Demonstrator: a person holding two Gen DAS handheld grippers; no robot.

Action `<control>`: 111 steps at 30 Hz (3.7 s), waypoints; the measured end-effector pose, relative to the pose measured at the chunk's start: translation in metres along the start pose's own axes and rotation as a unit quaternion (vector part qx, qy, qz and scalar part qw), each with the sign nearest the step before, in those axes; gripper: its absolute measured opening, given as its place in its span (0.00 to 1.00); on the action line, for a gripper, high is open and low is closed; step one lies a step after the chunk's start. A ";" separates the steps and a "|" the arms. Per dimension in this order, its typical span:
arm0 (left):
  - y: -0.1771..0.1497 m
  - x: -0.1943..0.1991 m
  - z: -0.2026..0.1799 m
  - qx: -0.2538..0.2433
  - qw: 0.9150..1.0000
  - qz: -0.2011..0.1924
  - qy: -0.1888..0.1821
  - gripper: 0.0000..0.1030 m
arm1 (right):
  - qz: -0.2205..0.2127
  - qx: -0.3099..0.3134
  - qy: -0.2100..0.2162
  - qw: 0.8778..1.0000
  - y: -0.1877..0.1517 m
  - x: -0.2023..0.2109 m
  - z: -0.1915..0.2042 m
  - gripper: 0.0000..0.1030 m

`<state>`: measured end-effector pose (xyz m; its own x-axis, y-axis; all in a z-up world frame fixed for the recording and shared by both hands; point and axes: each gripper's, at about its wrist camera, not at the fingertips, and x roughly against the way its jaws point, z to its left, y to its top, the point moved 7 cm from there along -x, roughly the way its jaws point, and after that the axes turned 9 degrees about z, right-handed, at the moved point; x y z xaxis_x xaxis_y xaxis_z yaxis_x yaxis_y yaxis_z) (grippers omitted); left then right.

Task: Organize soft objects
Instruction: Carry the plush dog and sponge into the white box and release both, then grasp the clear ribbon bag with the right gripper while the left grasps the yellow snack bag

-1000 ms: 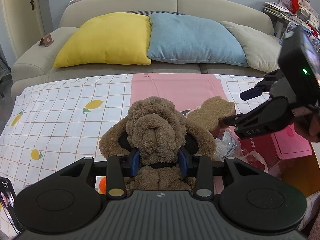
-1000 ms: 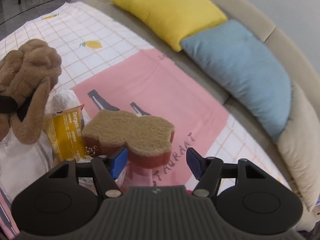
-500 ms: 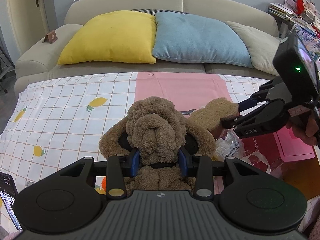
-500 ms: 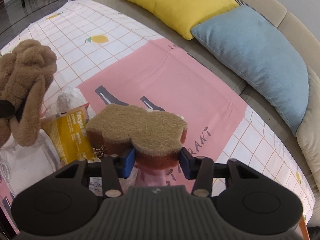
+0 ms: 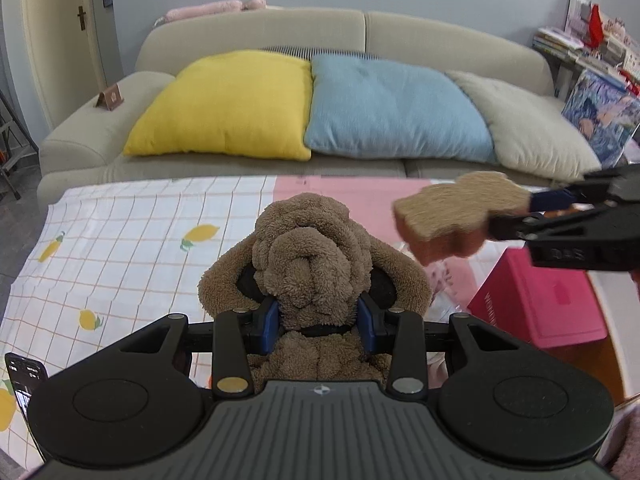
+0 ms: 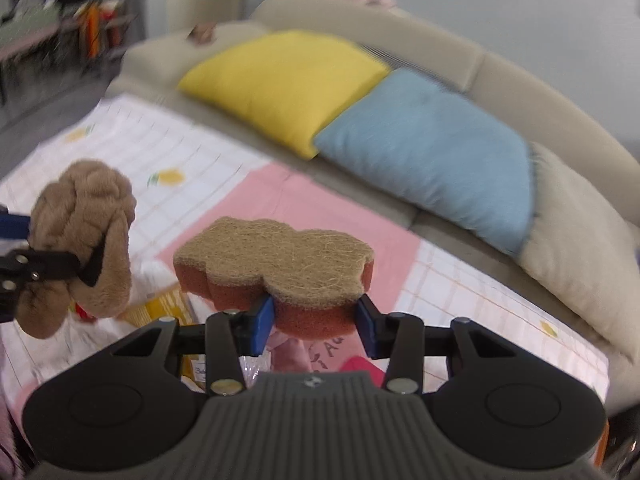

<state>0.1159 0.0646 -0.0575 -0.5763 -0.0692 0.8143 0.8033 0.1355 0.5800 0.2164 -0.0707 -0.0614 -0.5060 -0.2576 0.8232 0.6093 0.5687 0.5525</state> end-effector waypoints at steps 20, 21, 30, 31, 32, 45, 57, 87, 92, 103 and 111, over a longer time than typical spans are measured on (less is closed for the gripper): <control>0.018 0.039 -0.182 -0.131 0.972 0.032 -0.193 0.43 | 0.020 -0.207 -0.149 0.967 -0.162 0.116 -0.114 0.42; 0.018 0.038 -0.194 -0.138 0.968 0.042 -0.206 0.43 | 0.028 -0.207 -0.159 0.965 -0.169 0.117 -0.119 0.42; 0.004 0.000 -0.283 -0.216 0.935 0.138 -0.244 0.43 | 0.102 -0.192 -0.166 0.962 -0.215 0.098 -0.145 0.43; 0.003 -0.005 -0.289 -0.221 0.934 0.147 -0.239 0.43 | 0.111 -0.185 -0.165 0.962 -0.219 0.094 -0.147 0.43; 0.002 -0.011 -0.294 -0.225 0.932 0.158 -0.238 0.43 | 0.122 -0.178 -0.164 0.962 -0.222 0.090 -0.147 0.43; -0.028 -0.067 -0.338 -0.236 0.921 0.255 -0.174 0.45 | 0.212 -0.120 -0.113 0.963 -0.251 0.052 -0.156 0.44; -0.024 -0.067 -0.319 -0.206 0.920 0.276 -0.189 0.65 | 0.221 -0.150 -0.092 0.959 -0.256 0.057 -0.162 0.56; -0.009 0.028 -0.081 -0.059 0.991 0.017 -0.123 0.63 | -0.036 -0.282 -0.020 0.959 -0.120 0.094 -0.043 0.72; -0.038 0.018 -0.045 -0.033 0.994 0.051 -0.096 0.63 | -0.009 -0.236 -0.001 0.972 -0.117 0.075 -0.001 0.72; -0.076 0.007 -0.001 0.003 0.993 0.089 -0.072 0.63 | 0.037 -0.122 -0.010 0.992 -0.115 0.035 0.049 0.67; -0.058 -0.009 -0.001 -0.013 0.994 0.086 -0.070 0.63 | 0.017 0.009 -0.027 0.999 -0.086 0.013 0.069 0.60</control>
<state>0.0743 0.0565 -0.0982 -0.4444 0.0909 0.8912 0.8941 0.1075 0.4349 0.1146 -0.0690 -0.1070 -0.5182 -0.1964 0.8324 0.6157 0.5899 0.5224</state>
